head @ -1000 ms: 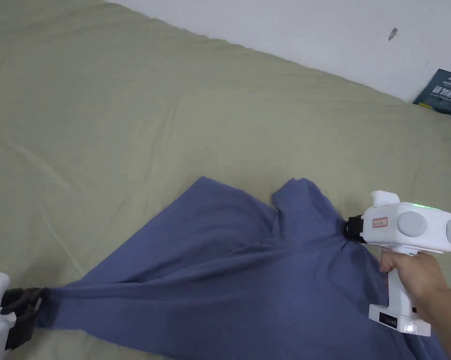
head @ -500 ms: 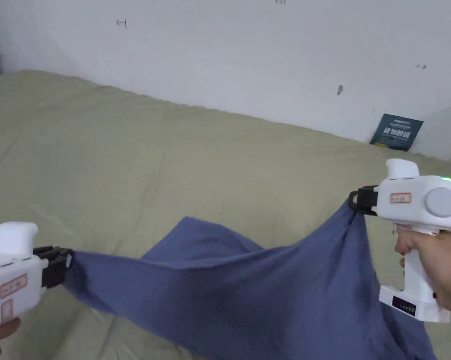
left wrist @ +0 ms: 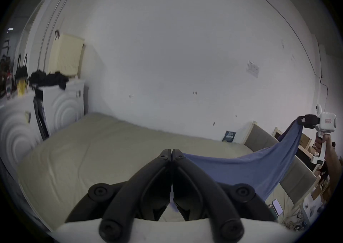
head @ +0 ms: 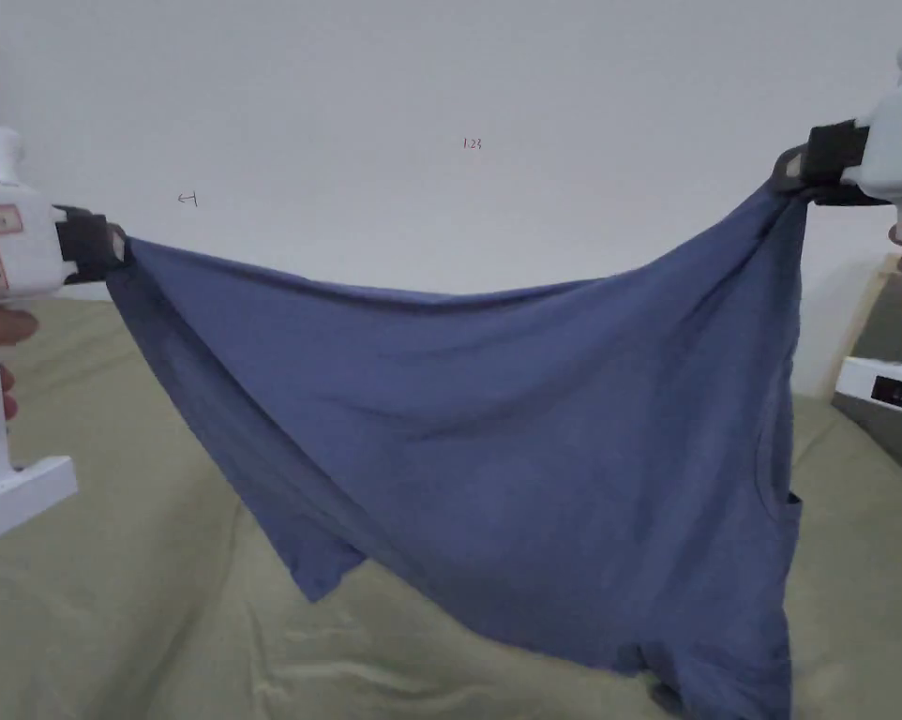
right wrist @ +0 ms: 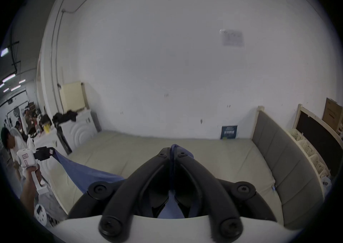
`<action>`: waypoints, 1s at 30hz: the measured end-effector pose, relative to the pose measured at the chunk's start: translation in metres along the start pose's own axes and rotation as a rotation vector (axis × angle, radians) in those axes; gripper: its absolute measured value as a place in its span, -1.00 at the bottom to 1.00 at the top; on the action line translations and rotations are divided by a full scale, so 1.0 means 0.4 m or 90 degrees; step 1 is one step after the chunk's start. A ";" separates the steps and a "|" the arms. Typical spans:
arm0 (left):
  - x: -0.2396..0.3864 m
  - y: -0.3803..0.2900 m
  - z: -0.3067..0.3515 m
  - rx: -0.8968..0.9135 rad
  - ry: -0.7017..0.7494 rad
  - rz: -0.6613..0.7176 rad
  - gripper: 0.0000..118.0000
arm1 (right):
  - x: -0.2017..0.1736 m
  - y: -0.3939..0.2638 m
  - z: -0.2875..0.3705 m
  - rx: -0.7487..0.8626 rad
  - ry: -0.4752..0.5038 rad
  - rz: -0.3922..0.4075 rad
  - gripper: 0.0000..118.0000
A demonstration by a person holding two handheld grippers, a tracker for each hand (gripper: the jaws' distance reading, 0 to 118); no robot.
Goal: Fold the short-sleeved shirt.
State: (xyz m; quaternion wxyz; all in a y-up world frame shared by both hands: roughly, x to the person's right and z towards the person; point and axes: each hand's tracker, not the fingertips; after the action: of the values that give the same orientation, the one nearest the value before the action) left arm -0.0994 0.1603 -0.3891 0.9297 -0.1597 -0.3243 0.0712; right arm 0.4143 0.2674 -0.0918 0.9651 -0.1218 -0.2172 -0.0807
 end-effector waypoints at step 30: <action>0.043 0.106 -0.406 0.043 0.147 -0.046 -1.00 | 0.073 0.021 -0.366 0.119 -0.035 -0.037 -0.93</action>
State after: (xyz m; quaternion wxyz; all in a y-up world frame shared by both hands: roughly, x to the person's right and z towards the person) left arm 0.0145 0.1634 -0.5138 0.9676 -0.1236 -0.2179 0.0299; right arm 0.5005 0.2330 -0.2090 0.9632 -0.0275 -0.2538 -0.0846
